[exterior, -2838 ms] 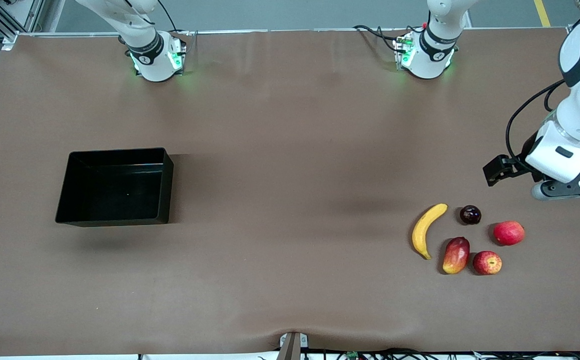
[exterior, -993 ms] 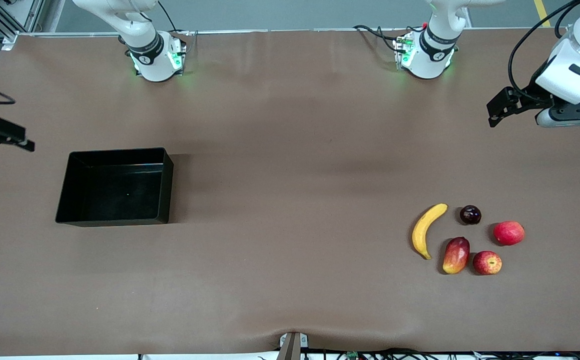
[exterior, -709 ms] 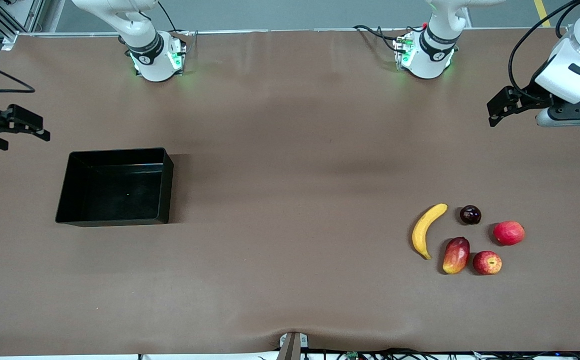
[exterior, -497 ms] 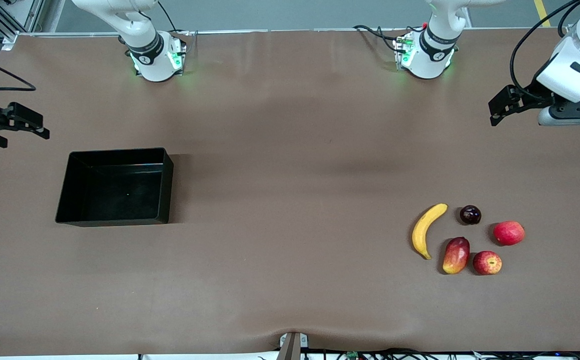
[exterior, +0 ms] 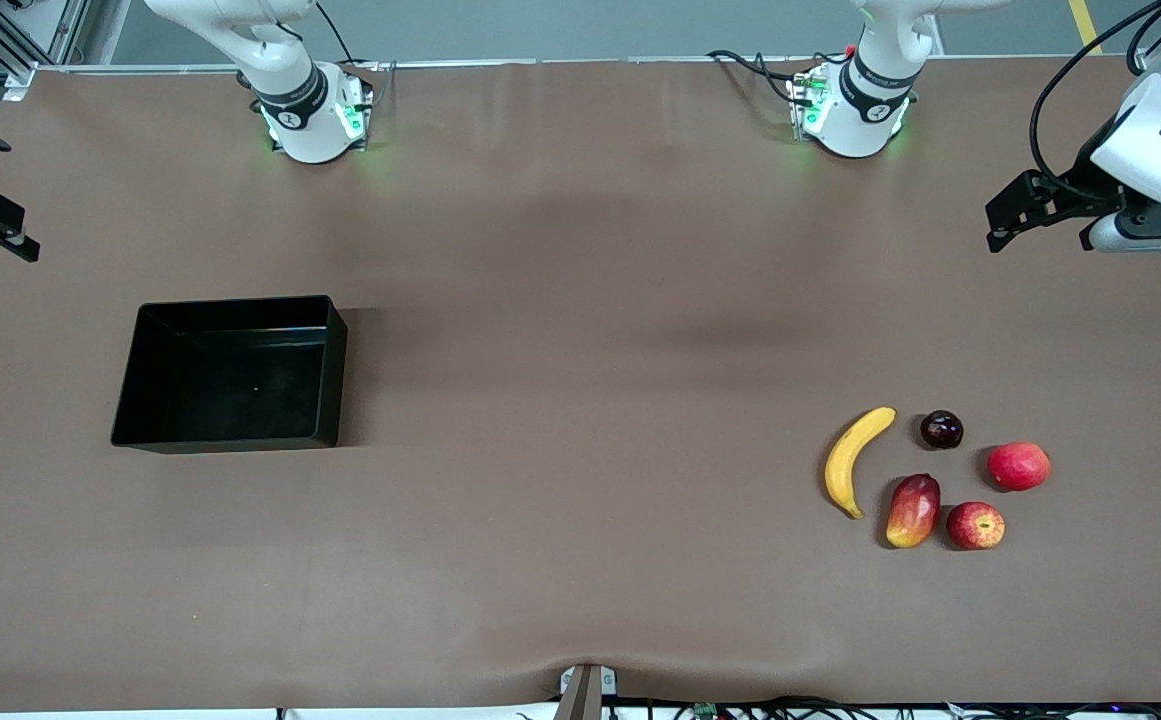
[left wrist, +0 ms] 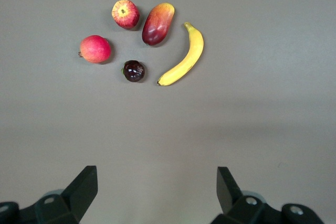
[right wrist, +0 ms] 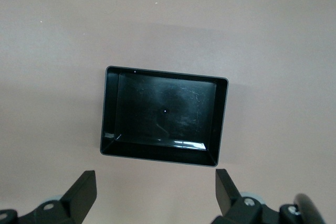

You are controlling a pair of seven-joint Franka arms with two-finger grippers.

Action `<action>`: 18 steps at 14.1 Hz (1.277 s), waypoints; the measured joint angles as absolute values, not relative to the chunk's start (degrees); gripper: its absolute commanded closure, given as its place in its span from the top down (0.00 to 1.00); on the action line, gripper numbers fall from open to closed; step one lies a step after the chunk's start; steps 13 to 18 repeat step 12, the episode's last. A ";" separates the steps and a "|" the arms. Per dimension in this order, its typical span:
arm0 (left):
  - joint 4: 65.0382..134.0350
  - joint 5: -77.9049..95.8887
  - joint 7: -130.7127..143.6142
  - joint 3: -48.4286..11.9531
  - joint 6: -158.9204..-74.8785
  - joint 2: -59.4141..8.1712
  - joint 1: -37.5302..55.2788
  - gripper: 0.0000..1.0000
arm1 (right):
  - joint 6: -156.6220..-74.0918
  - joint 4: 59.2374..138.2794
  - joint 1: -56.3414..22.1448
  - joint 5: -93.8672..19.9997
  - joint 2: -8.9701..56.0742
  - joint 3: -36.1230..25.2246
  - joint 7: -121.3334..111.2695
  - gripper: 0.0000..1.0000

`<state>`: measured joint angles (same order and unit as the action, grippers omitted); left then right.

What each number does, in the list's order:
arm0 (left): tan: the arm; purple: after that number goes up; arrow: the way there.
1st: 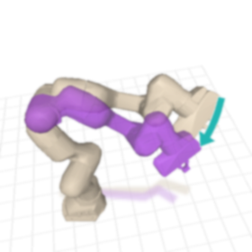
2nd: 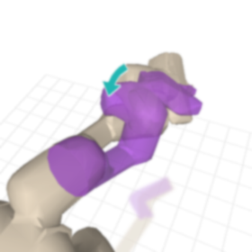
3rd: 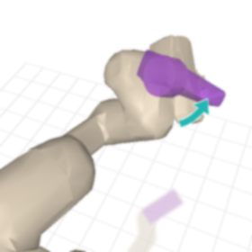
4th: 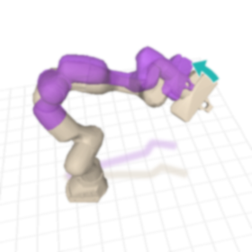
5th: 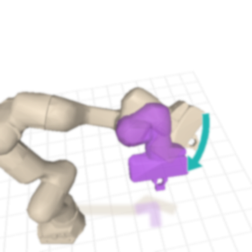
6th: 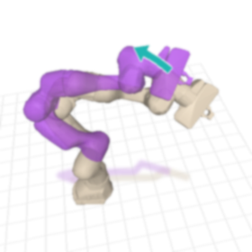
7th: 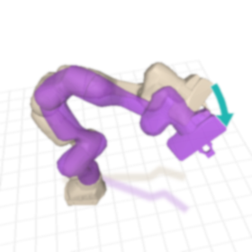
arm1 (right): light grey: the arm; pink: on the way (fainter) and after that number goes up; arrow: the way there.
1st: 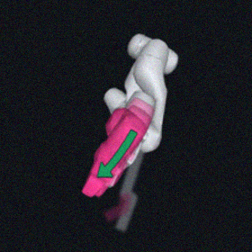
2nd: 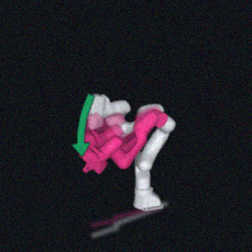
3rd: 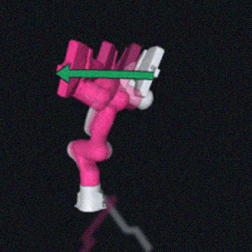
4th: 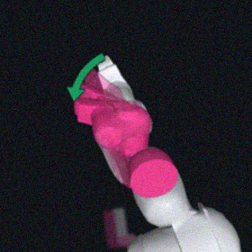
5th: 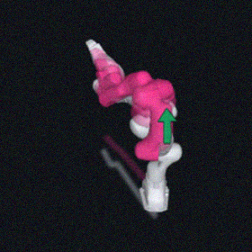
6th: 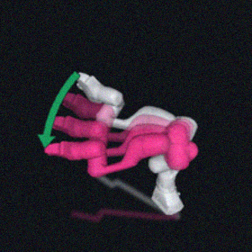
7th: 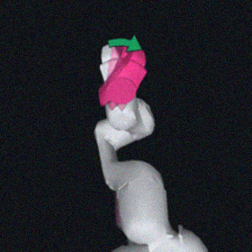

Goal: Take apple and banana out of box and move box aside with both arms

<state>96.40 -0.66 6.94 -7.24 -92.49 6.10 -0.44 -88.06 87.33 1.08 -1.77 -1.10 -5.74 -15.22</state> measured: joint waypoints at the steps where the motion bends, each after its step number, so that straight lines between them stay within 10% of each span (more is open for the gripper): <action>1: 96.30 -0.64 6.90 -7.20 -92.49 6.13 -0.49 1.00 | -87.98 87.33 1.08 -1.61 -1.10 -5.74 -15.20 1.00; 18: 93.75 -0.60 6.87 -7.20 -91.51 6.13 -0.51 1.00 | -86.59 87.33 1.08 -1.54 -1.10 -5.67 -15.08 1.00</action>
